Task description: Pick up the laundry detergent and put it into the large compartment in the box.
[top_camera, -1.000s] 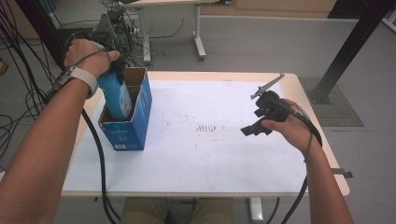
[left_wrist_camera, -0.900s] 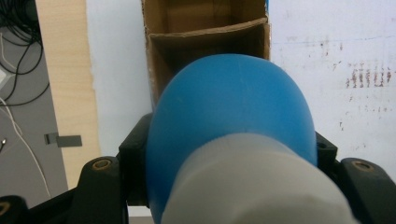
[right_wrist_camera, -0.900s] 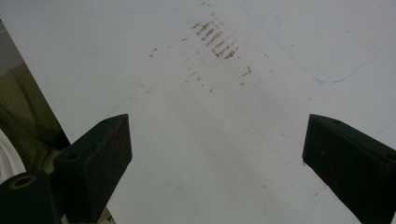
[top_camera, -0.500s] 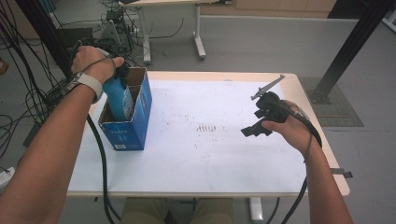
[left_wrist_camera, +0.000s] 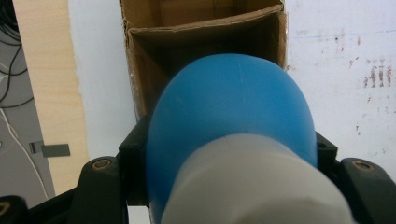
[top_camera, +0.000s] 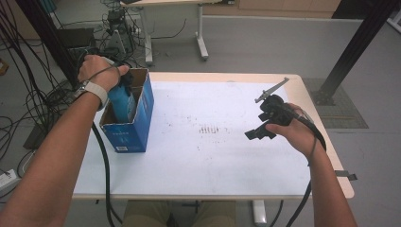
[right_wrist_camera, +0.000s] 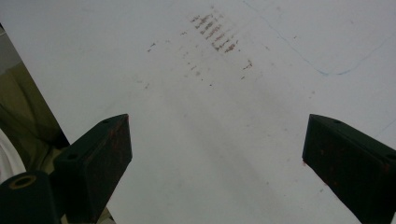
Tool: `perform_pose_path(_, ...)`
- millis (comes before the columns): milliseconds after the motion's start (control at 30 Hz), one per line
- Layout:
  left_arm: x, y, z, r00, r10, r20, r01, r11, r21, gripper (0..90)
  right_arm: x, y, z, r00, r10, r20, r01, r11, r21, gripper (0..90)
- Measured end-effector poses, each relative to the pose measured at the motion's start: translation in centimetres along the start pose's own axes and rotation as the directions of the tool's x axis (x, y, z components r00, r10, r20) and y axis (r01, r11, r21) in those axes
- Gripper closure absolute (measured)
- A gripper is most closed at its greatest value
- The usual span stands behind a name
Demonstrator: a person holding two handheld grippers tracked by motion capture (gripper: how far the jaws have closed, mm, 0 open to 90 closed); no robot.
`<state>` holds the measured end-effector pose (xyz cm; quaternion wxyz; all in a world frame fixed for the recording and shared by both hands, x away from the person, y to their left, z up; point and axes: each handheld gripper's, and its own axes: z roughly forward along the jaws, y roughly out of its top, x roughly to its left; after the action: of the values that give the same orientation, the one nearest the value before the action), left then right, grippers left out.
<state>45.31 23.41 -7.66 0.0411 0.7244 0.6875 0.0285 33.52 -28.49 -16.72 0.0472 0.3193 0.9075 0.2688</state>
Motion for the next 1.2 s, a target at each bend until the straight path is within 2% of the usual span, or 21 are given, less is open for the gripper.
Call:
perform_pose_path(633,0.0,-0.3,1.5,1.0,0.002,-0.004,-0.002,0.9999,-0.01,37.8,-0.2,0.0,0.4,1.0,0.004,-0.005,-0.004,1.0,0.001,8.1)
perform_pose_path(800,-0.5,-0.2,2.3,0.9996,0.012,-0.027,-0.012,0.9999,-0.005,37.7,-0.2,-0.1,0.5,1.0,0.003,-0.008,-0.003,1.0,0.004,8.1)
perform_pose_path(1200,-0.4,-0.4,4.1,0.9994,0.024,-0.025,-0.024,0.9997,0.0,37.7,-0.1,0.0,0.7,0.9999,0.007,-0.01,-0.006,1.0,0.006,8.1)
